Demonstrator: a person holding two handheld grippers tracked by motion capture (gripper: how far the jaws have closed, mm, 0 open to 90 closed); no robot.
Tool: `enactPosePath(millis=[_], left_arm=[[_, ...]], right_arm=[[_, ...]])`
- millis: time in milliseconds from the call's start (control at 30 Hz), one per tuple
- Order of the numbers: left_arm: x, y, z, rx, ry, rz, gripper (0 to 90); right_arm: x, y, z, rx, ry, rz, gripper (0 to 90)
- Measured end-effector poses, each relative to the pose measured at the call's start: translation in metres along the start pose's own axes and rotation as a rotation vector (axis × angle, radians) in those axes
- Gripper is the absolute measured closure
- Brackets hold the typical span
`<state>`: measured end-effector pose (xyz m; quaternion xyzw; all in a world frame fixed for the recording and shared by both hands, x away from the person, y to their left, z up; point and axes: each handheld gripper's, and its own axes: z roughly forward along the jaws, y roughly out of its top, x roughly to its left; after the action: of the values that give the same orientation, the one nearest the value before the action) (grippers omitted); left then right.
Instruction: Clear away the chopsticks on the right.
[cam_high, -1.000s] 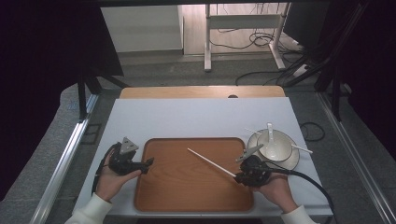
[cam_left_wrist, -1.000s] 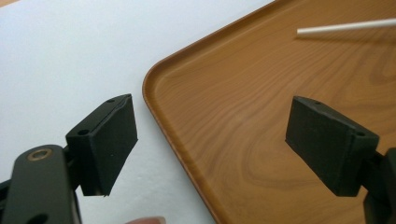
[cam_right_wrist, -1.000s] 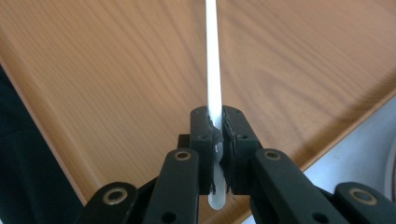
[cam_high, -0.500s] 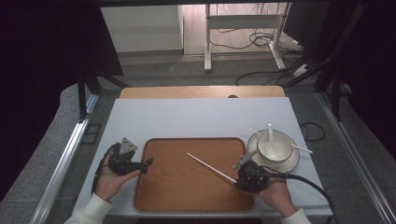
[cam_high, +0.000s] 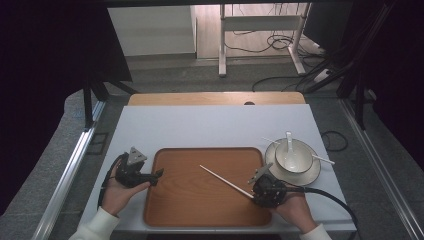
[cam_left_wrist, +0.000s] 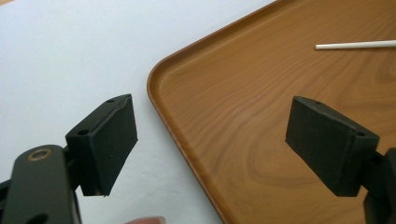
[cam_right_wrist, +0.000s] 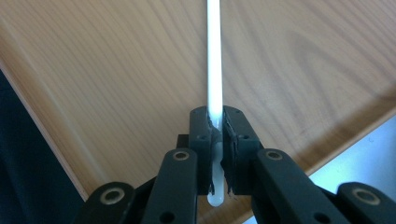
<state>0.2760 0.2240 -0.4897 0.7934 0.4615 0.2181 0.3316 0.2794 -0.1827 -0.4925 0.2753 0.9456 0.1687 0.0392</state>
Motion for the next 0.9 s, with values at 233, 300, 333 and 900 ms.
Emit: enactPosePath(millis=[233, 300, 333, 900], left_arm=[[0.000, 0.000, 0.001, 0.003, 0.000, 0.001, 16.2], [0.000, 0.000, 0.001, 0.004, 0.000, 0.000, 16.1], [0.000, 0.000, 0.001, 0.005, 0.000, 0.000, 16.1], [0.003, 0.000, 0.000, -0.003, -0.001, 0.002, 16.2]], right_arm=[[0.000, 0.000, 0.000, 0.002, -0.001, -0.007, 80.2], [0.001, 0.000, 0.000, -0.002, -0.006, -0.021, 74.7], [0.002, 0.000, 0.000, -0.003, -0.011, -0.030, 70.1], [0.025, 0.059, -0.022, -0.284, -0.004, -0.112, 41.8]])
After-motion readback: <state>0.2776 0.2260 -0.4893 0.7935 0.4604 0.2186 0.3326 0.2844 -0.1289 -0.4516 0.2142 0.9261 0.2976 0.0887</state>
